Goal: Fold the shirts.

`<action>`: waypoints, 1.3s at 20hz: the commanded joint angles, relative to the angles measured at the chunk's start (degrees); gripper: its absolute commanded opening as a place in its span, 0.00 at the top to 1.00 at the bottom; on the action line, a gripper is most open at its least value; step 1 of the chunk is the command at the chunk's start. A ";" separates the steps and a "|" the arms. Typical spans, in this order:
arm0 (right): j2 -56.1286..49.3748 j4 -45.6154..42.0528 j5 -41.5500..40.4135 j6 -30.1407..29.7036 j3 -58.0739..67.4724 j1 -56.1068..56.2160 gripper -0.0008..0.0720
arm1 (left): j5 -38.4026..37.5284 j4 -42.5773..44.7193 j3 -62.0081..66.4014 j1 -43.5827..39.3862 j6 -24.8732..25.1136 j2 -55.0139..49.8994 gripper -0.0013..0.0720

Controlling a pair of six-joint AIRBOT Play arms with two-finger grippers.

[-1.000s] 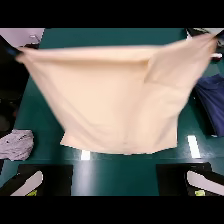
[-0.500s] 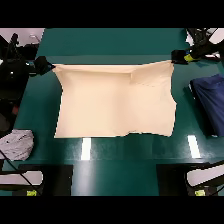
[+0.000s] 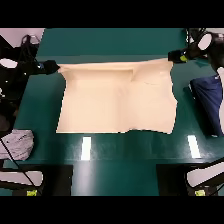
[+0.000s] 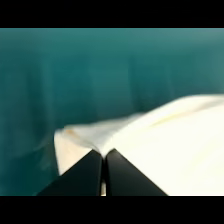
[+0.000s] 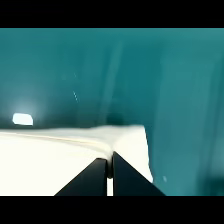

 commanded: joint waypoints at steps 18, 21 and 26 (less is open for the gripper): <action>13.81 11.61 15.78 -2.45 -20.35 -3.82 0.45 | -29.14 19.58 3.52 0.07 -11.54 -2.16 0.24; 18.32 15.67 20.92 -4.57 -20.46 -5.44 0.45 | -34.86 19.15 -0.81 3.15 -11.76 1.60 0.24; 23.96 16.15 22.10 -5.86 -20.50 -3.34 0.46 | -31.87 19.34 -20.90 7.02 -11.67 12.00 0.24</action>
